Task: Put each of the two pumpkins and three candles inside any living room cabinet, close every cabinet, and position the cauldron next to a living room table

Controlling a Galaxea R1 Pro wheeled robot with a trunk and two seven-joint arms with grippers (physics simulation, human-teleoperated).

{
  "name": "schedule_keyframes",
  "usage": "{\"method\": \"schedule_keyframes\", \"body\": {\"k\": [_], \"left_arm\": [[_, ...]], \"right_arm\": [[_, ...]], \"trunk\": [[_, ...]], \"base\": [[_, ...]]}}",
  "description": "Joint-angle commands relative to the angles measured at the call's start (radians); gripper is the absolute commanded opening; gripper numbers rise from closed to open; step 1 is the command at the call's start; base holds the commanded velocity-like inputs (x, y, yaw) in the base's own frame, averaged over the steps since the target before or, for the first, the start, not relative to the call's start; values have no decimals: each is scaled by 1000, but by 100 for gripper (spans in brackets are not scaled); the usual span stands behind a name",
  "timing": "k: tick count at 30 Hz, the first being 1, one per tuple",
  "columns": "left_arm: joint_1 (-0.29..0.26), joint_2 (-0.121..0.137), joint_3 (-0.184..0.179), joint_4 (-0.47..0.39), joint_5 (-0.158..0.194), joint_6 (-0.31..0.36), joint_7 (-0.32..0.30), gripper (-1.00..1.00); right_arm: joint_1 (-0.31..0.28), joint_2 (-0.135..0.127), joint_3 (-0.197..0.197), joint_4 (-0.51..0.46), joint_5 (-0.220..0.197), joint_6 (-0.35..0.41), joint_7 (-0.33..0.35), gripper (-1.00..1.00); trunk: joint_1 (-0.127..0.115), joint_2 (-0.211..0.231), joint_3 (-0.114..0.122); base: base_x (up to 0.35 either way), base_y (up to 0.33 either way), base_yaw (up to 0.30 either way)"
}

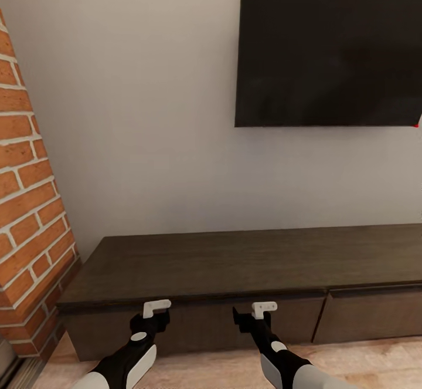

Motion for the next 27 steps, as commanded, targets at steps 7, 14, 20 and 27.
{"method": "schedule_keyframes", "body": {"k": [7, 14, 20, 27], "left_arm": [[-2, -1, -7, -2, 0, 0, 6, 100], [-2, -1, -6, -32, 2, 8, 8, 100], [-2, 0, -2, -85, 10, 138, 12, 100], [15, 36, 9, -402, 72, 626, 15, 100]], "right_arm": [[-1, 0, -6, 1, 5, 1, 3, 100], [-1, -1, -8, 1, 5, 4, 3, 100], [0, -8, -10, 2, 2, 50, 5, 100], [-1, -9, -33, -2, -54, 386, 8, 100]], "trunk": [[0, 0, -1], [0, 0, -1], [0, 0, -1], [-1, 0, 7]], "base": [[-225, 0, 0], [-318, -2, 0], [-318, -68, 0], [-107, -18, 0]]}}
